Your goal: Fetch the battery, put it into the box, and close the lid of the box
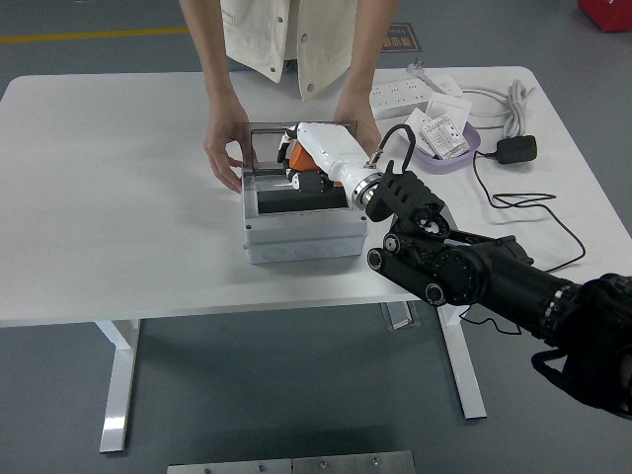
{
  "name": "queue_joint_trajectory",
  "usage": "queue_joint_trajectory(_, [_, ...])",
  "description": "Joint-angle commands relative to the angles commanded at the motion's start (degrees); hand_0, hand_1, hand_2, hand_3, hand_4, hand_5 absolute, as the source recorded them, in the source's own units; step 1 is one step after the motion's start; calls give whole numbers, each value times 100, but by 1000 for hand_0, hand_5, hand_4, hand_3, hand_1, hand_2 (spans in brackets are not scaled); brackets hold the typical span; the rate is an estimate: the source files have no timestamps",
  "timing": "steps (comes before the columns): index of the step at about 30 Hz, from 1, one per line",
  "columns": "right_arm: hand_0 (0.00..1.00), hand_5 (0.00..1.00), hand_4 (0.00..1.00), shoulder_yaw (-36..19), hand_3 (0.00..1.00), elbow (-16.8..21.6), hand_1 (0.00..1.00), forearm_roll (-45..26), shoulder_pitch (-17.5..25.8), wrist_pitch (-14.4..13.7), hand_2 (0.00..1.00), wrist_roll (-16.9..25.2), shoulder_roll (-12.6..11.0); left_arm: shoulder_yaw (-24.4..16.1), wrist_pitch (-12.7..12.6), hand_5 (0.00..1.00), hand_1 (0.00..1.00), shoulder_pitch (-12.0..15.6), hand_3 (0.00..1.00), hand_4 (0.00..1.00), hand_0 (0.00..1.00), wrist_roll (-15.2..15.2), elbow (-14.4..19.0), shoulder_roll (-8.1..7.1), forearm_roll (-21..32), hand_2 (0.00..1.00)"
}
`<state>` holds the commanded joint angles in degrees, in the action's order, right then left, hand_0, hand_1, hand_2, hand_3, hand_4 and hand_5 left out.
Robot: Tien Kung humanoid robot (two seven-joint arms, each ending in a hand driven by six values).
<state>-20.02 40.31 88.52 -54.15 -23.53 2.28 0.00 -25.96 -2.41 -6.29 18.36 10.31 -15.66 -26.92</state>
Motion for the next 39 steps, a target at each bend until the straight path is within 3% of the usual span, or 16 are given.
queue_joint_trajectory(9, [28, 2, 2, 150, 340, 51, 201, -465, 10, 230, 318, 304, 0, 21, 21, 2, 587, 4, 555, 523, 573, 20, 0, 6, 7, 504])
queue_joint_trajectory(10, [140, 2, 2, 160, 319, 50, 223, -496, 14, 247, 322, 325, 0, 25, 20, 2, 587, 5, 555, 523, 573, 19, 0, 3, 10, 504])
queue_joint_trajectory(14, [140, 2, 2, 203, 319, 33, 223, -595, 31, 285, 322, 392, 0, 27, 18, 2, 587, -1, 555, 523, 573, 14, 0, -2, 5, 504])
queue_joint_trajectory(15, [425, 83, 126, 211, 560, 27, 372, -611, 35, 287, 503, 404, 0, 27, 17, 2, 587, -3, 555, 523, 573, 11, 0, -2, 2, 504])
queue_joint_trajectory(21, [425, 83, 126, 292, 560, -46, 372, -733, 64, 274, 503, 469, 0, 50, 13, 2, 587, -19, 555, 523, 573, -12, 0, 7, 7, 504])
queue_joint_trajectory(22, [640, 213, 347, 305, 905, -52, 607, -742, 70, 272, 664, 476, 0, 62, 13, 2, 587, -20, 555, 523, 573, -16, 0, 8, 16, 504])
queue_joint_trajectory(27, [640, 213, 347, 337, 905, -86, 607, -762, 102, 289, 664, 501, 0, 58, 14, 2, 587, -17, 555, 523, 573, -14, 0, 10, -9, 504])
queue_joint_trajectory(28, [698, 226, 414, 342, 917, -95, 637, -762, 106, 292, 687, 501, 0, 59, 13, 2, 587, -18, 555, 523, 573, -15, 0, 10, -11, 504])
queue_joint_trajectory(33, [698, 226, 414, 330, 917, -84, 637, -785, 121, 318, 687, 495, 0, 53, 7, 2, 587, -22, 555, 523, 573, -18, 0, 14, -26, 504])
queue_joint_trajectory(34, [729, 378, 687, 316, 934, -67, 654, -779, 123, 323, 713, 485, 0, 59, 7, 2, 587, -21, 555, 523, 573, -20, 0, 15, -20, 504])
queue_joint_trajectory(39, [729, 378, 687, 163, 934, 117, 654, -737, 141, 366, 713, 431, 0, 37, -3, 2, 587, -18, 555, 523, 573, -15, 0, 22, -42, 504])
